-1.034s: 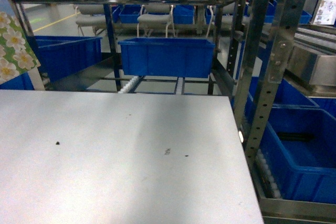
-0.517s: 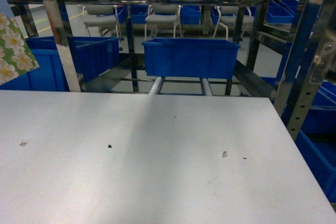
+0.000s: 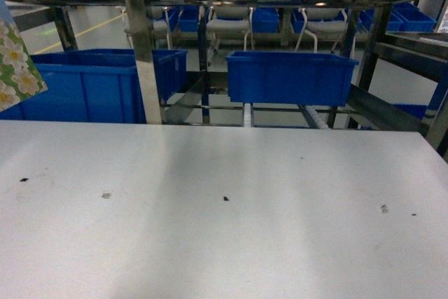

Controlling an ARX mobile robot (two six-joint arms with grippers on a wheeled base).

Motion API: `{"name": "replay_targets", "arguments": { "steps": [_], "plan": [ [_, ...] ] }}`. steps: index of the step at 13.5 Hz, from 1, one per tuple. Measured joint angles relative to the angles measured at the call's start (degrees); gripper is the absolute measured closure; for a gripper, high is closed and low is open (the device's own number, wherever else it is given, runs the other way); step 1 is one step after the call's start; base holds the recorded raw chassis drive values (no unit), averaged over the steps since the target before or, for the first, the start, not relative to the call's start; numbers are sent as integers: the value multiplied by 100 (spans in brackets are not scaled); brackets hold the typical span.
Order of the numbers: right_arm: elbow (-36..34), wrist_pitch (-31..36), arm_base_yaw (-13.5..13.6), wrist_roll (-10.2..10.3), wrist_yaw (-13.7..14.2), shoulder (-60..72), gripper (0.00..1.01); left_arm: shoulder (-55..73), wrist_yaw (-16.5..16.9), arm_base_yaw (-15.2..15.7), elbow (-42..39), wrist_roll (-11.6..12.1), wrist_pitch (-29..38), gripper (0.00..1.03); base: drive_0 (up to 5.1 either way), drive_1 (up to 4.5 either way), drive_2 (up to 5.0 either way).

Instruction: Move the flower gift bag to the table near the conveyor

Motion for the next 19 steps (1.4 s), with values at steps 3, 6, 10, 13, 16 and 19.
{"name": "replay_targets", "arguments": {
  "steps": [3, 6, 10, 13, 16, 19],
  "plan": [
    [2, -4, 0, 0, 0, 7, 99, 4, 0, 0, 0, 0, 7, 101, -507, 233, 233],
    [2, 0, 0, 0, -2, 7, 99, 0, 0, 0, 0, 0, 0, 101, -506, 235, 235],
    [2, 7, 0, 0, 0, 4, 99, 0, -2, 2, 0, 0, 2, 101, -505, 237, 237],
    [0, -2, -4, 0, -9, 13, 99, 4, -7, 2, 0, -2, -2, 101, -510, 236, 236],
    [0, 2, 0, 0, -22, 4, 99, 0, -35, 22, 0, 15, 2, 101, -510, 236, 236],
    [0, -9, 0, 0, -13, -20, 99, -20, 4, 11, -2, 13, -9, 101, -169, 362, -204]
  ]
}}
